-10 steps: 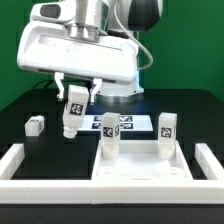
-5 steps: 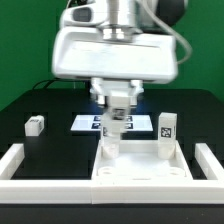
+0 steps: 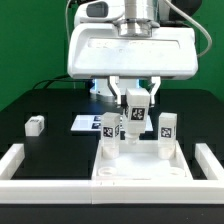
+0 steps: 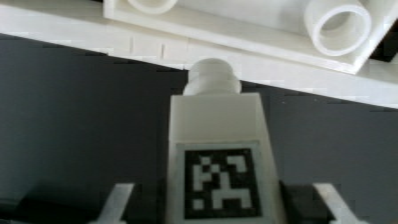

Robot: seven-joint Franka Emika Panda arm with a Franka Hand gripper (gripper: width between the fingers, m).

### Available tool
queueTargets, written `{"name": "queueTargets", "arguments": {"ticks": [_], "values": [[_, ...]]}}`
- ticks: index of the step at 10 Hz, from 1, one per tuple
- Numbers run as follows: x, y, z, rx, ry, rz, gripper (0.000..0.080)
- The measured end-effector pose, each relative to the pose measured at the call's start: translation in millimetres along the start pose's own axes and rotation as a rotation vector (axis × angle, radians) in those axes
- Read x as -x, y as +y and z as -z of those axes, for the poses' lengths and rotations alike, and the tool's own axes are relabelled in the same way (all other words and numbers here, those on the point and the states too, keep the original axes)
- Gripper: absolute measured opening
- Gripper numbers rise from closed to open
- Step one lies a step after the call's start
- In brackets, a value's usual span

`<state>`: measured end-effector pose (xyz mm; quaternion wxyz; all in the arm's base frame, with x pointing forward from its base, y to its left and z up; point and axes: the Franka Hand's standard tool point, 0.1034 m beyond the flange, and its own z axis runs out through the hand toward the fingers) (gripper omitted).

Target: Assemble square table

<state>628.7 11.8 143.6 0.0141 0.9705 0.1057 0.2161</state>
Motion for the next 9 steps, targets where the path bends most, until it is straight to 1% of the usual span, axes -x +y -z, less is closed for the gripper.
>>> {"name": "queueTargets", "arguments": {"ticks": [1,2,3,4,5,6,7,8,9], "values": [[0.3,-0.1,-0.3,0.000,-0.001,0.000,0.0290],[8.3,4.4,-1.4,-0.005,-0.015,0.012,0.0290],[36.5,20.9,-3.8,-0.051,-0.079,-0.035,0.0290],[46.0,29.4,-5.5,-0.099,-0.105,-0.036,0.0290],[49.7,26.3,-12.8,-0.120,-0.098,-0.062,0.0290],[44.8,5.3,-21.7,-0.129,-0.073,-0.098,0.0290],[37.6,-20.8,-25.5,-0.146,-0.069,-0.140,0.0290],[28.5,-40.0,-26.0,-0.142,-0.059,-0.211,0.0290],[24.7,-55.8,-28.8,-0.139,-0.062,-0.226,0.0290]]}}
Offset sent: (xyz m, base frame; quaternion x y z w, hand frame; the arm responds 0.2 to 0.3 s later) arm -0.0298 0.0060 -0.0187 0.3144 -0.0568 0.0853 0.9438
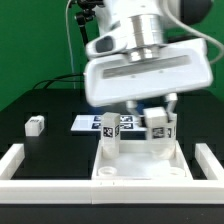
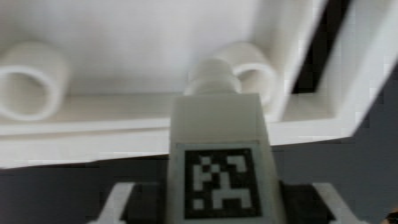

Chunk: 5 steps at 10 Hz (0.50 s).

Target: Assemble square table

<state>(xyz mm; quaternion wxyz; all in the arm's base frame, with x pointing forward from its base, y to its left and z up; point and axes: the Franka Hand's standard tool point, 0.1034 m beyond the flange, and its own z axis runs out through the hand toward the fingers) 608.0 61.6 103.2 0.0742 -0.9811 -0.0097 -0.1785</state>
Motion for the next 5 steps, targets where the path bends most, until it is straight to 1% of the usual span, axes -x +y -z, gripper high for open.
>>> {"name": "queueTargets", "arguments": {"ticks": [1,2,3,5], "values": [[-2.0,-10.7,-1.1,0.011,0.002,-0.034,0.0290],[-1.7,-13.9,-2.0,0.022,0.001,-0.026,0.0290],[-0.6,-14.0,-3.5,0.031,-0.001,-0.029,0.0290],[-2.7,-6.2,-3.5,0.041,-0.003,-0.034,0.0290]]}}
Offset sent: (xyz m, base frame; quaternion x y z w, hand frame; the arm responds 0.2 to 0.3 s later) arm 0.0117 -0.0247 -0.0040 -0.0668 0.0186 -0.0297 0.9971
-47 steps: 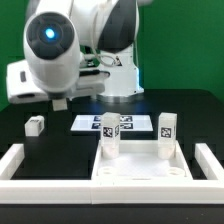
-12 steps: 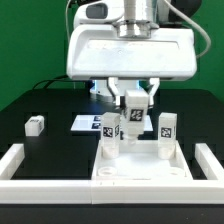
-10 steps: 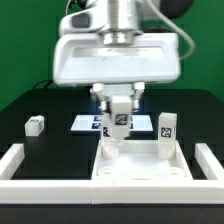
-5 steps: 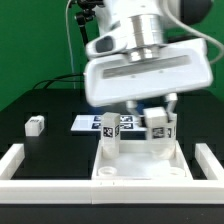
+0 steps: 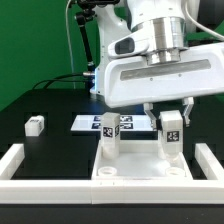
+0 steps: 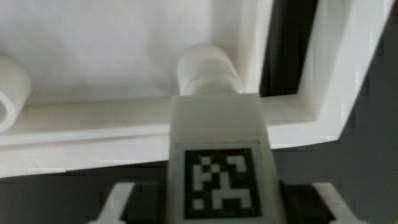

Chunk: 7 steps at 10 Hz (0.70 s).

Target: Assemble square table

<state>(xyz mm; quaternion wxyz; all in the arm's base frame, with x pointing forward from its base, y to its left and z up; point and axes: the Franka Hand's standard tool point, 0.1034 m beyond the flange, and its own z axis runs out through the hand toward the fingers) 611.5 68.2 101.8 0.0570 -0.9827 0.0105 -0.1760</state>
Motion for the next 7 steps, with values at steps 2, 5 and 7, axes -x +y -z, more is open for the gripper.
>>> {"name": "queueTargets", "arguments": {"ticks": [2,5,7], "values": [[-6.6,-0.4,1.2,0.001,0.010,-0.022,0.0290],[-5.1,-2.2,-0.3,0.001,0.008,-0.029,0.0290],[-2.2,-14.0,-1.4,0.015,0.063,-0.064,0.0290]]}}
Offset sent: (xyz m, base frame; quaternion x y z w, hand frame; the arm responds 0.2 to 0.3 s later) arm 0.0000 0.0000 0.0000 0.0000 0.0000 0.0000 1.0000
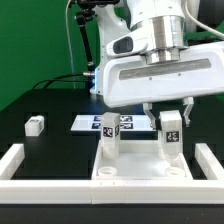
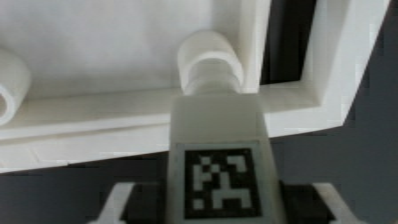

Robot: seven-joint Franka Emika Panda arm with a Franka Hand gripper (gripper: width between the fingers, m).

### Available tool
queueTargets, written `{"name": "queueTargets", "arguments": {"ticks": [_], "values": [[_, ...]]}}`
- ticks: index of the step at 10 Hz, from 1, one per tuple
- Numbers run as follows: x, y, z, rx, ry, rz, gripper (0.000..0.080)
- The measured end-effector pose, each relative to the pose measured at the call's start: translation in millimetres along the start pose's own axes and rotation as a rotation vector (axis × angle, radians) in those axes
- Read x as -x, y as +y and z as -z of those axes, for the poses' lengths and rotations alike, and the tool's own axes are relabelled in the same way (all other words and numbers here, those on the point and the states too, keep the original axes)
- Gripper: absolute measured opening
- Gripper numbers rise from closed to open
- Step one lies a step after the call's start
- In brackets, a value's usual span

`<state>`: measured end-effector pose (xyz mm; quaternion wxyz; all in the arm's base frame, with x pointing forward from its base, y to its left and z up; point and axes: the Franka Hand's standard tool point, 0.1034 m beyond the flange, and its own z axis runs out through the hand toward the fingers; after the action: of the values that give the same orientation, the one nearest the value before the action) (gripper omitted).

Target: Assemble square table

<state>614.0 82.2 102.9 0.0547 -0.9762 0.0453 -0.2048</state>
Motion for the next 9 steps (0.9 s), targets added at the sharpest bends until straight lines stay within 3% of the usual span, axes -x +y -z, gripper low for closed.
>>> {"name": "queueTargets", "arguments": {"ticks": [1,3,6,9], "values": [[1.7,-7.6,1.8,0.017,0.022,0.027,0.0290],[-6.8,-8.8,6.7,0.041,0.064,0.053,0.0290],[-5.6,-7.8,4.6,0.045,0.064,0.060,0.0290],[4.9,-4.2,-7.2,0.053,0.045,0.062,0.0290]]}}
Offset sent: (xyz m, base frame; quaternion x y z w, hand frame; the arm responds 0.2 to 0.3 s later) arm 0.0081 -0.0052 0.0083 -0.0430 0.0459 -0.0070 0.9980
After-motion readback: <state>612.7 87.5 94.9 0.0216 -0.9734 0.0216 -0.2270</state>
